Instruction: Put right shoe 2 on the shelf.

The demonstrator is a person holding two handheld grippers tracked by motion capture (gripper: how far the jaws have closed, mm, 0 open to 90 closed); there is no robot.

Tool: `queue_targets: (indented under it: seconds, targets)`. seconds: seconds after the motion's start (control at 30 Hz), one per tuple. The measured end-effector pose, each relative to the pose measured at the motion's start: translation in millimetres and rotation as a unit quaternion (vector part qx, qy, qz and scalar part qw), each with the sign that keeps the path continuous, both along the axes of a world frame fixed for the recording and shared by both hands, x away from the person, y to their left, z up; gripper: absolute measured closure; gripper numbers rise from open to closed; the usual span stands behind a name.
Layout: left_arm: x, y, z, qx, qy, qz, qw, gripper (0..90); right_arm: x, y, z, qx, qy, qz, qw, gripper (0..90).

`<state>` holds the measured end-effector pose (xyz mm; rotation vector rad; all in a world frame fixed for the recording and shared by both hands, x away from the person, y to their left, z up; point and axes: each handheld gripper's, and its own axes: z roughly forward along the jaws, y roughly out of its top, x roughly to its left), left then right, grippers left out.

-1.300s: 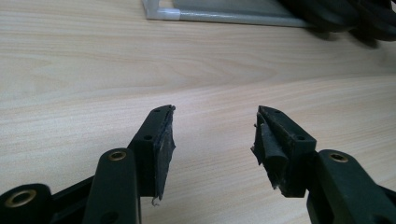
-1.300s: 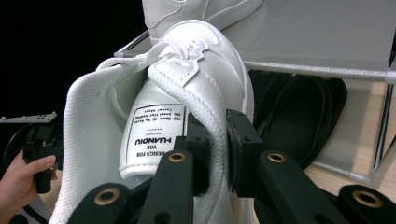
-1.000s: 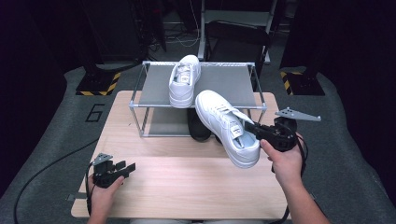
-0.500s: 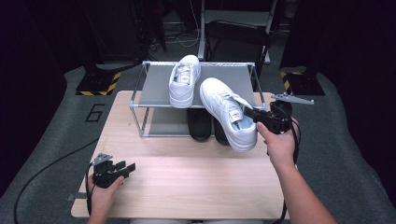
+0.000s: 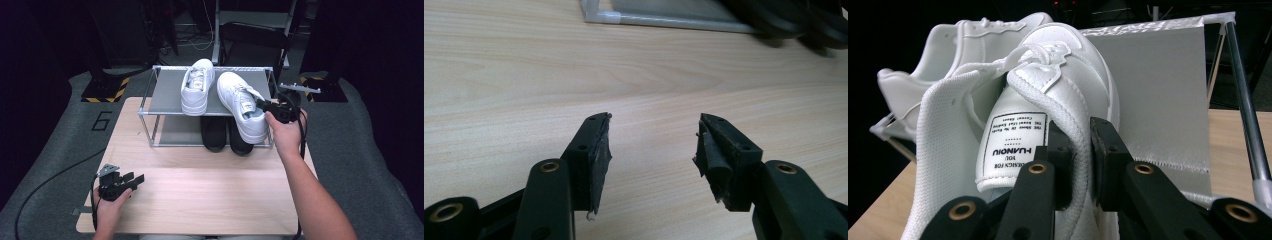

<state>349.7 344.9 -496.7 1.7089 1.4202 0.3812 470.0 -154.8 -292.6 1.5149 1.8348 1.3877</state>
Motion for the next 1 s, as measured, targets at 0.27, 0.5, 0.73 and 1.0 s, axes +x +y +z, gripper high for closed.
queue_targets:
  seconds: [0.27, 0.5, 0.73, 1.0]
  targets:
    - [-0.5, 1.5, 0.9, -0.005, 0.003, -0.001, 1.0, 46.8, 29.9, 9.5, 1.3, 0.005, 0.009, -0.032, 0.9994, 80.3]
    - [1.0, 0.2, 0.6, -0.008, 0.001, -0.001, 1.0, 46.8, 55.0, 17.8, 2.4, -0.001, 0.016, -0.056, 0.9983, 80.2]
    - [2.5, -0.6, 0.5, -0.009, 0.0, -0.003, 1.0, 46.8, 77.8, 22.8, 0.1, 0.012, 0.027, -0.079, 0.9964, 80.1]
    - [2.3, 0.7, -0.2, -0.008, 0.0, -0.003, 1.0, 46.8, 89.4, 23.3, -3.6, 0.037, 0.035, -0.087, 0.9949, 73.9]
